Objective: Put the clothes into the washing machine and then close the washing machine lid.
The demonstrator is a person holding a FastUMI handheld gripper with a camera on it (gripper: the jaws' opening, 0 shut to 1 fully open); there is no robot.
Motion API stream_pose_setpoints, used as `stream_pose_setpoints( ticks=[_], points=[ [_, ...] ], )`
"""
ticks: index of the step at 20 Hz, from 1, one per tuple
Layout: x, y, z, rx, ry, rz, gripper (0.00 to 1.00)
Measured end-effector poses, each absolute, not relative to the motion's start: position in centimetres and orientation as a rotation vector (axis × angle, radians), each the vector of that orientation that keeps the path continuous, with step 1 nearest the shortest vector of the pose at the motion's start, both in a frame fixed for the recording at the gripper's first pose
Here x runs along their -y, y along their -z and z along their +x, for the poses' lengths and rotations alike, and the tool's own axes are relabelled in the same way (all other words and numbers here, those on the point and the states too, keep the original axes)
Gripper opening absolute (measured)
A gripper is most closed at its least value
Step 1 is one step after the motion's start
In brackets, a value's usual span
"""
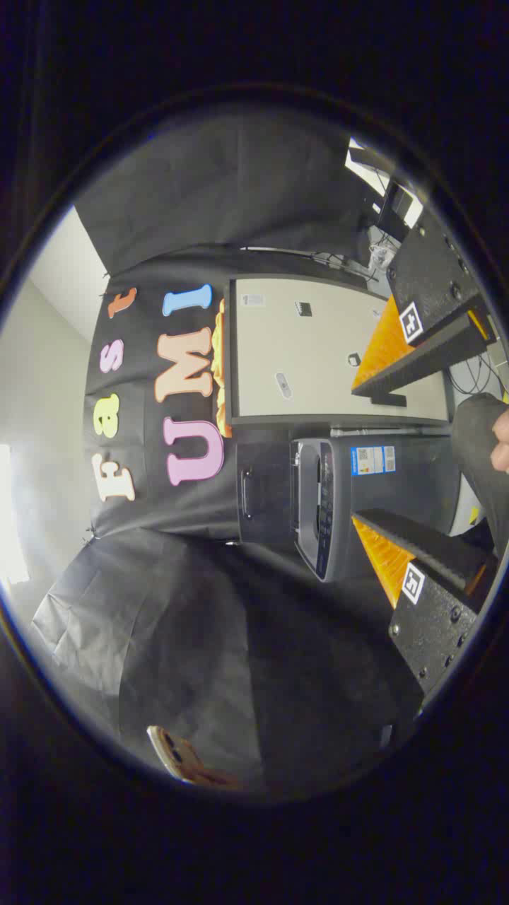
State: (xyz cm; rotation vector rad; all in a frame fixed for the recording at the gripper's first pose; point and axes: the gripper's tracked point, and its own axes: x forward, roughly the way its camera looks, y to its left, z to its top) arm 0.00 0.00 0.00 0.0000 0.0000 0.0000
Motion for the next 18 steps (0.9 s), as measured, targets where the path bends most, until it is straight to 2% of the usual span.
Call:
stream_pose_setpoints(
  ticks=[18],
  points=[
    [-0.1, 1.4, 0.3, -0.016, 0.009, 0.027, 0.97]
  ],
)
